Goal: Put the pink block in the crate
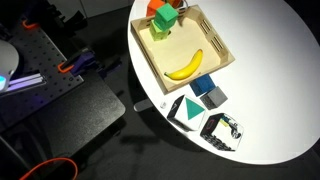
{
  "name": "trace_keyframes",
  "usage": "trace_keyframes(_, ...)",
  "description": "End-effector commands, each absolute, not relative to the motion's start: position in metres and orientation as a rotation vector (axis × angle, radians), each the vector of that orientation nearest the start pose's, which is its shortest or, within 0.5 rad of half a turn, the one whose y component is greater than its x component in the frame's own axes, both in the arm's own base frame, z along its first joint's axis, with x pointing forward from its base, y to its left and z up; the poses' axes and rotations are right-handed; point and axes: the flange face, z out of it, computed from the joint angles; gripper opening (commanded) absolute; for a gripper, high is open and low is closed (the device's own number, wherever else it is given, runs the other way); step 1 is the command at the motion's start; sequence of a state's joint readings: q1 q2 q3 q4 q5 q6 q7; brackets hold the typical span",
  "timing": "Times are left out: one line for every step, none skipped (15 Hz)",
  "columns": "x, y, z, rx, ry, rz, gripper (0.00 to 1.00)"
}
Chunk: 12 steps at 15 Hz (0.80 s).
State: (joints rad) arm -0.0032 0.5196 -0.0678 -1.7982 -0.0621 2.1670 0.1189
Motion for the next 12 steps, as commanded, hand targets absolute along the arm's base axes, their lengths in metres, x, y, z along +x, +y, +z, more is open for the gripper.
trace_keyframes(0.636, -0.048, 0.241, -3.226, 0.229, 0.249, 1.0)
trace_keyframes(0.635, -0.047, 0.238, -3.221, 0.225, 0.249, 1.0)
trace_keyframes(0.635, -0.047, 0.236, -3.219, 0.223, 0.252, 1.0)
trace_keyframes(0.635, -0.047, 0.235, -3.219, 0.225, 0.254, 1.0)
trace_keyframes(0.635, -0.047, 0.233, -3.219, 0.223, 0.257, 0.94)
trace_keyframes(0.635, -0.047, 0.232, -3.219, 0.225, 0.259, 0.72)
trace_keyframes(0.635, -0.049, 0.231, -3.219, 0.227, 0.258, 0.69)
trace_keyframes(0.635, -0.049, 0.231, -3.214, 0.233, 0.263, 0.67)
trace_keyframes(0.635, -0.05, 0.231, -3.212, 0.237, 0.265, 0.58)
trace_keyframes(0.635, -0.051, 0.232, -3.207, 0.247, 0.267, 0.5)
trace_keyframes(0.635, -0.052, 0.234, -3.201, 0.255, 0.269, 0.41)
trace_keyframes(0.635, -0.055, 0.238, -3.2, 0.273, 0.266, 0.35)
